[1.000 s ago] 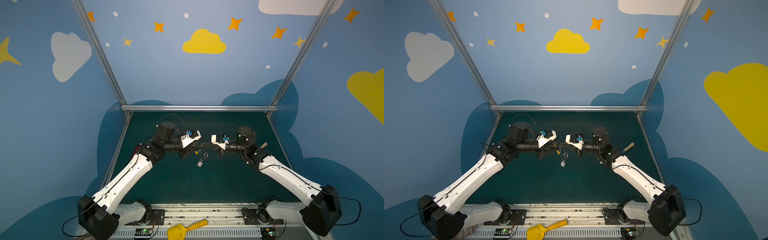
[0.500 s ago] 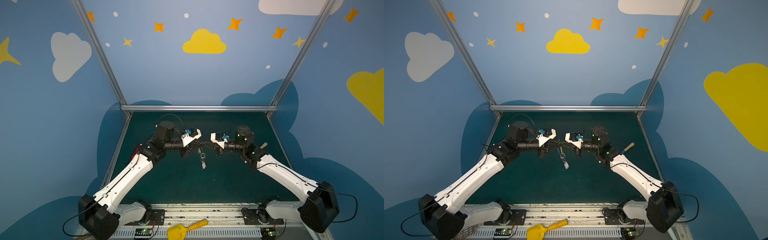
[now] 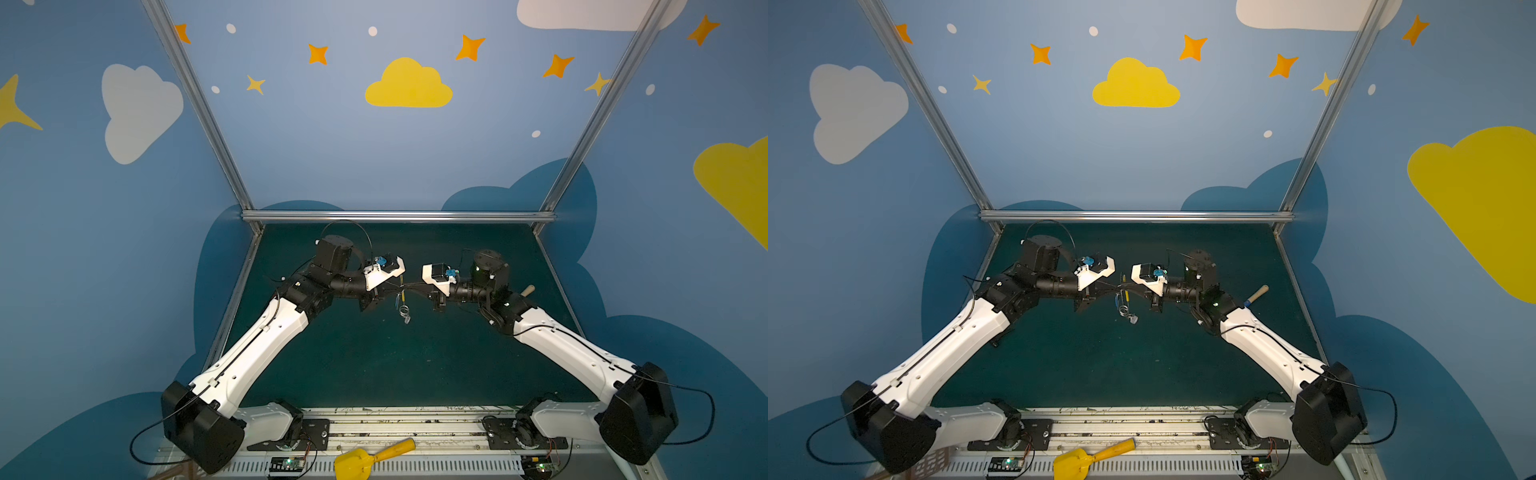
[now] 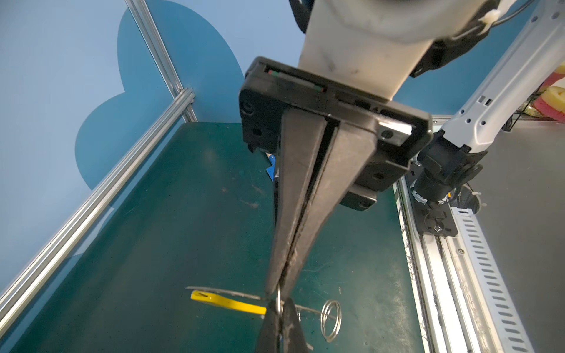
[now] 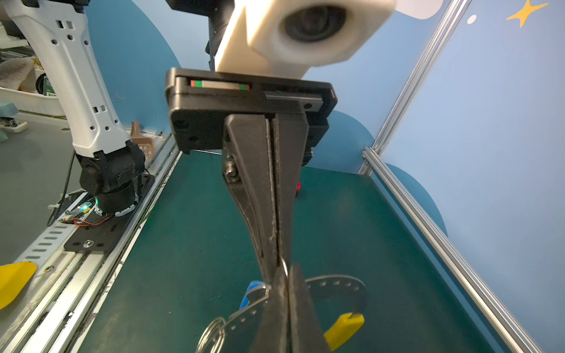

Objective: Attach keys to a key ring
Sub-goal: Insert the key into the keyring.

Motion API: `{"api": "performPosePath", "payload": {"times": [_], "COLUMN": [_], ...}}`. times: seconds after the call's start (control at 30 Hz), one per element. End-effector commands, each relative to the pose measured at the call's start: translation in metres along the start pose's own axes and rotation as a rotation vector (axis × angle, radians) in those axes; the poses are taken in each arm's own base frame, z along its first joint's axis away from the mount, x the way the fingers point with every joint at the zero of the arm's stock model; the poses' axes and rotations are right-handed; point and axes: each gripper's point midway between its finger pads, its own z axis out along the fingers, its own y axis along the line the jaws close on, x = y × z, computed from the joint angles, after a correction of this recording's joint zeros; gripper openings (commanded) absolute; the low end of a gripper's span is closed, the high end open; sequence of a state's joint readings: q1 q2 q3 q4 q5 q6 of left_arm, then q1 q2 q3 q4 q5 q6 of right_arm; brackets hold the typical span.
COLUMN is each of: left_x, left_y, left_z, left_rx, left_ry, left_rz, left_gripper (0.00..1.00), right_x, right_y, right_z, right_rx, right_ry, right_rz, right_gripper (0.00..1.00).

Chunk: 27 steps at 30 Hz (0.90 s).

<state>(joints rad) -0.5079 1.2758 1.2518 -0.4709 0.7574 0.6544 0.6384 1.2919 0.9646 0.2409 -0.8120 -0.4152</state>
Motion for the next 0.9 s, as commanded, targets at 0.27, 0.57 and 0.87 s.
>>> {"api": "performPosePath", "payload": {"times": [0.27,0.57,0.87], "left_x": [-0.005,0.000,0.001], "left_y": [-0.015,-0.019,-0.021], "left_z": [-0.003,0.002,0.008], "left_rx": [0.082,0.110,0.117], "left_ry": [0.111,0.200,0.235], "left_rz": [0.087,0.119,0.134], "left_gripper": [0.04,0.04,0.03], "right_x": [0.013,0.013,0.007], "right_y": [0.003,0.007,0.015], "right_z": [-0.004,-0.011,-0.015], "right_rx": [0.004,0.024,-0.005], "right_ry": [0.099,0.113,0.094], "right_rz": [-0.034,-0.085,-0.097], "right_gripper": [0.18,0.25,0.07]}}
